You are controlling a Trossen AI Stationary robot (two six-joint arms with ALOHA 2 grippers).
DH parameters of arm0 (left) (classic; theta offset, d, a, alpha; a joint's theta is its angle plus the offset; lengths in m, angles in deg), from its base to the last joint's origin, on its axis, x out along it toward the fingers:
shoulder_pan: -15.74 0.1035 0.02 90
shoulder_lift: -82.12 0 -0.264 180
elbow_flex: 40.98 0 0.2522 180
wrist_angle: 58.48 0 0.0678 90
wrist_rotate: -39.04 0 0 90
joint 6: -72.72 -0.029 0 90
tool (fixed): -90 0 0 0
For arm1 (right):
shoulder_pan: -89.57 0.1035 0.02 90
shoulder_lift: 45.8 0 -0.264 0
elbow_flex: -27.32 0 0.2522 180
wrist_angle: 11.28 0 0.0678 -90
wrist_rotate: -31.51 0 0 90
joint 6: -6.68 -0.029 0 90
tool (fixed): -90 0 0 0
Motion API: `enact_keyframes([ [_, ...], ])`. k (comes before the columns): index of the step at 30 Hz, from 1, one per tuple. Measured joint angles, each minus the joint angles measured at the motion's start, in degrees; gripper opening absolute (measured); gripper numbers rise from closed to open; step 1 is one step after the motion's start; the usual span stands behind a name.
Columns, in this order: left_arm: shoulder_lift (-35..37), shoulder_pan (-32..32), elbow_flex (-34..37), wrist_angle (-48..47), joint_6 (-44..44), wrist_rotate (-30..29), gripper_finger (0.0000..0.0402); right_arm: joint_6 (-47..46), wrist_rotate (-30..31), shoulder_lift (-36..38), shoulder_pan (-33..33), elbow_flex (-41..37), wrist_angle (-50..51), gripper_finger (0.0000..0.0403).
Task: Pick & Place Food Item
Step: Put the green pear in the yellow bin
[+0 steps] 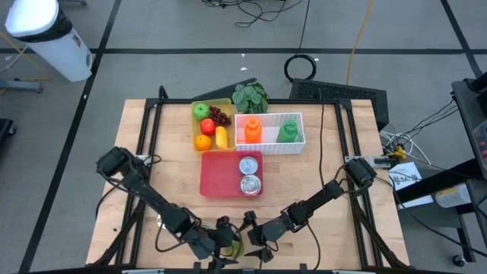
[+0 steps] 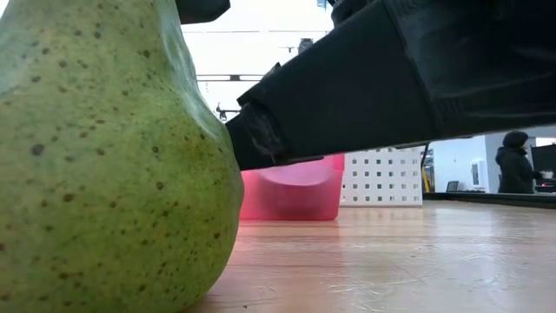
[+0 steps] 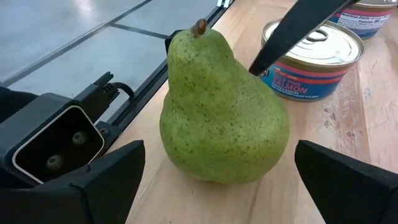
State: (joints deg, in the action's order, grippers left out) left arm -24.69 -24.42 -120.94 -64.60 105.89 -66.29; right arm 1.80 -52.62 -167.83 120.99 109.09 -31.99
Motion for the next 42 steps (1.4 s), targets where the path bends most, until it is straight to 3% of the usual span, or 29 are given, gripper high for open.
enact_keyframes([
  [5, 0.00, 0.02, 0.00, -0.30, -0.79, 0.56, 0.0346, 0.00, 0.02, 0.00, 0.00, 0.00, 0.03, 0.0396],
  [14, 0.00, 0.02, 0.00, -0.57, -0.39, 0.91, 0.0241, 0.00, 0.02, 0.00, 0.00, 0.00, 0.03, 0.0396],
  [21, 0.02, 0.02, 0.00, -1.41, 0.00, 0.90, 0.0186, 0.02, 0.01, 0.00, -0.16, 0.02, 0.03, 0.0396],
  [42, 0.02, 2.38, 0.00, -3.23, 1.49, 3.55, 0.0101, 0.02, 0.02, 0.00, -0.22, 0.02, 0.03, 0.0396],
])
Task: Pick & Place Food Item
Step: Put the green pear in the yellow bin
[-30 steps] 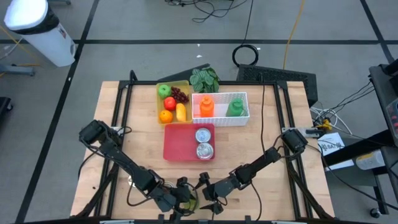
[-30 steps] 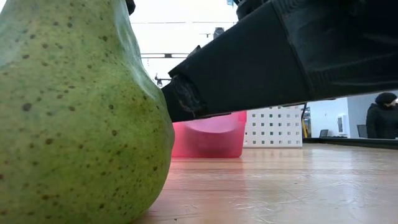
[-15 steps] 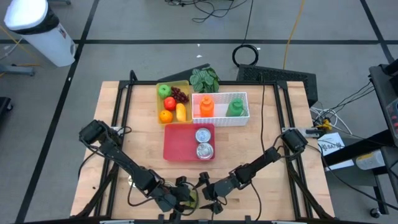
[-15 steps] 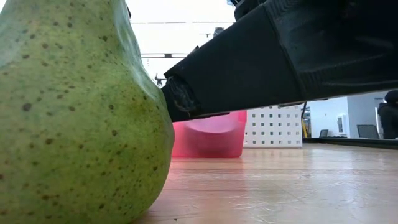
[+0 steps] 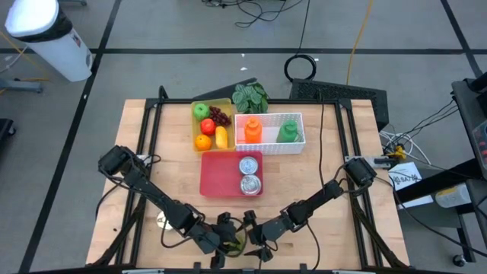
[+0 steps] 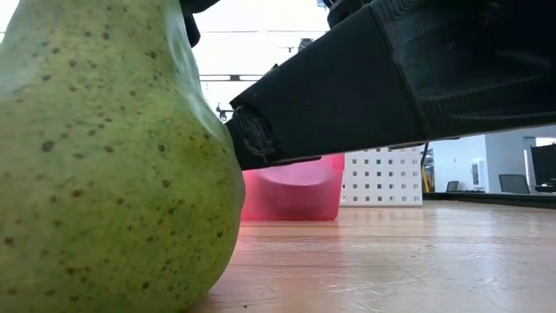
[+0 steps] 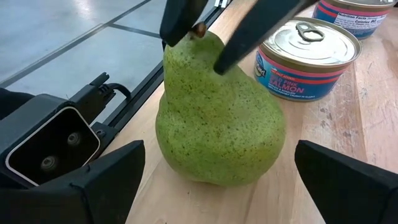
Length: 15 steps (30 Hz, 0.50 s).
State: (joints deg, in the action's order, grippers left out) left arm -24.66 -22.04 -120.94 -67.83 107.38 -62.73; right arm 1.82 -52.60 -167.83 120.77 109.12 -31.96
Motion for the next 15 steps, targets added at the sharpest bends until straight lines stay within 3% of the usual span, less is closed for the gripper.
enact_keyframes([
  [9, 0.04, -0.07, 0.00, 0.20, -1.67, 0.19, 0.0013, 0.00, 0.00, 0.00, 0.00, 0.00, 0.00, 0.0396],
  [15, 1.72, -0.07, 0.11, 0.28, -6.48, -3.11, 0.0005, 2.09, -0.02, 2.30, 0.00, -0.01, 4.99, 0.0396],
])
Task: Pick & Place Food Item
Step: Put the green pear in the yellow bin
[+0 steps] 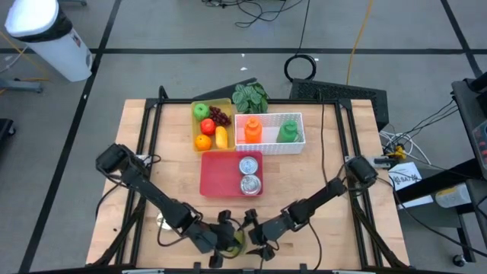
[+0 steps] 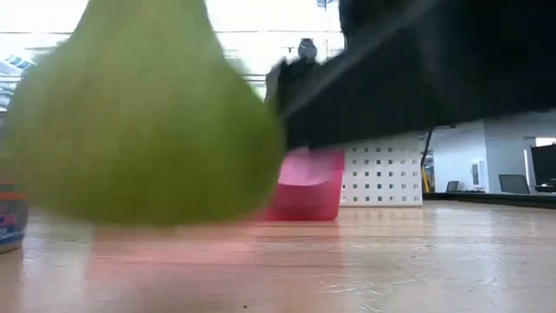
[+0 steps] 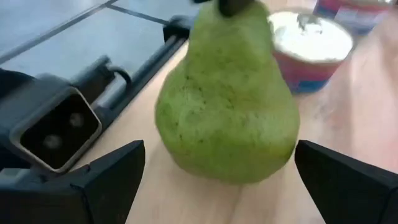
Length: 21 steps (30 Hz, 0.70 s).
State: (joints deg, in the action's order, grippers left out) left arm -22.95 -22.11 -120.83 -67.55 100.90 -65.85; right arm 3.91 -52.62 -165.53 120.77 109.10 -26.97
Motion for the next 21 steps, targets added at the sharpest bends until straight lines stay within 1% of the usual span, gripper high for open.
enact_keyframes([
  [2, 2.47, 0.23, 0.00, -0.39, -2.47, -2.12, 0.0005, 1.14, 0.03, 2.83, 0.00, 0.08, 3.78, 0.0396],
  [4, 5.62, 0.65, 0.00, -1.97, -5.88, -4.51, 0.0003, 1.57, 0.25, 6.79, -0.03, 0.10, 10.30, 0.0396],
  [7, 11.82, 1.25, 0.00, -6.12, -12.10, -9.62, 0.0003, -1.01, 0.50, 12.48, -0.68, 0.10, 19.80, 0.0396],
  [9, 16.30, 1.97, -0.08, -9.25, -15.88, -13.19, 0.0002, -2.74, 3.05, 16.76, -0.88, -0.35, 26.47, 0.0396],
  [12, 22.82, 3.87, -0.11, -16.38, -19.46, -17.71, 0.0002, -3.60, 9.16, 22.62, -1.14, -2.55, 32.08, 0.0396],
  [15, 27.85, 8.14, -0.11, -23.18, -21.52, -19.12, 0.0002, -3.59, 16.99, 28.97, -1.10, -8.02, 34.05, 0.0396],
  [18, 31.00, 14.85, -0.11, -28.79, -22.88, -18.37, 0.0001, -3.62, 25.36, 35.45, -1.27, -14.25, 32.69, 0.0396],
  [21, 32.52, 23.81, -0.11, -34.02, -24.75, -13.79, 0.0001, -3.01, 33.93, 41.27, -1.65, -20.60, 27.90, 0.0396],
])
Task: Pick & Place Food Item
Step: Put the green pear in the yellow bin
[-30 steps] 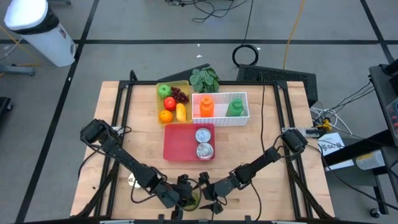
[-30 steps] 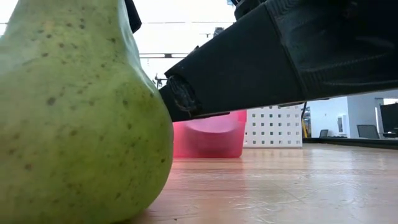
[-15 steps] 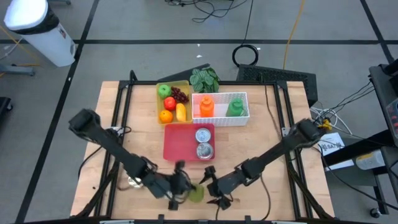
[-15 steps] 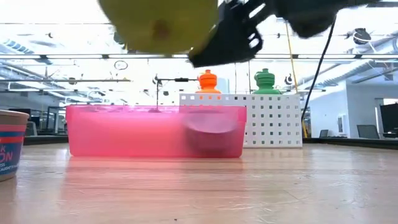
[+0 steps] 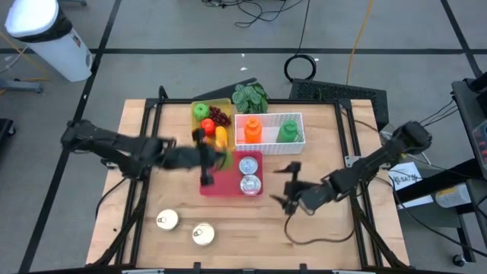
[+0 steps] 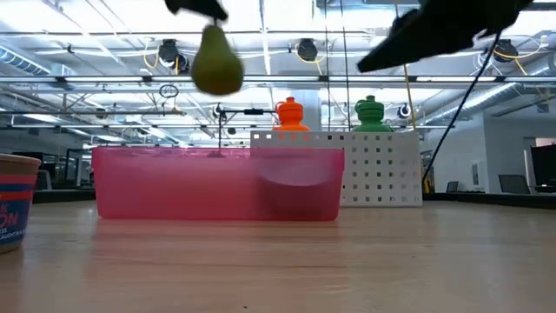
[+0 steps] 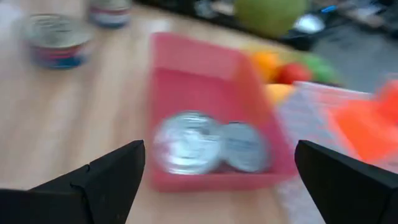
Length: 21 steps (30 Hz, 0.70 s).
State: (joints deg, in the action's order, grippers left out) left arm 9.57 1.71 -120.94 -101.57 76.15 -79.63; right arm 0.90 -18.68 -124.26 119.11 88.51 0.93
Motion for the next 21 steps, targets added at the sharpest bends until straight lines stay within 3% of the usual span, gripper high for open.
enact_keyframes([
  [3, -0.03, 10.10, 0.00, -2.69, -3.38, 8.16, 0.0001, 2.51, 3.91, 5.88, -1.17, -6.10, -6.01, 0.0396],
  [9, 0.00, 27.10, 3.46, 2.18, -10.00, 26.14, 0.0001, 3.27, 3.67, 14.84, -4.43, -16.40, -14.23, 0.0396],
  [12, -0.08, 33.37, 6.78, 6.01, -10.89, 30.59, 0.0001, 5.18, 3.64, 18.11, -6.36, -19.09, -16.05, 0.0396],
  [16, -0.14, 40.75, 10.60, 9.78, -11.70, 32.39, 0.0000, 8.52, 3.66, 21.16, -9.08, -20.06, -17.31, 0.0396],
  [21, -0.56, 48.63, 15.02, 18.09, -10.35, 40.25, 0.0000, 12.55, 3.46, 22.53, -12.76, -20.07, -17.96, 0.0396],
])
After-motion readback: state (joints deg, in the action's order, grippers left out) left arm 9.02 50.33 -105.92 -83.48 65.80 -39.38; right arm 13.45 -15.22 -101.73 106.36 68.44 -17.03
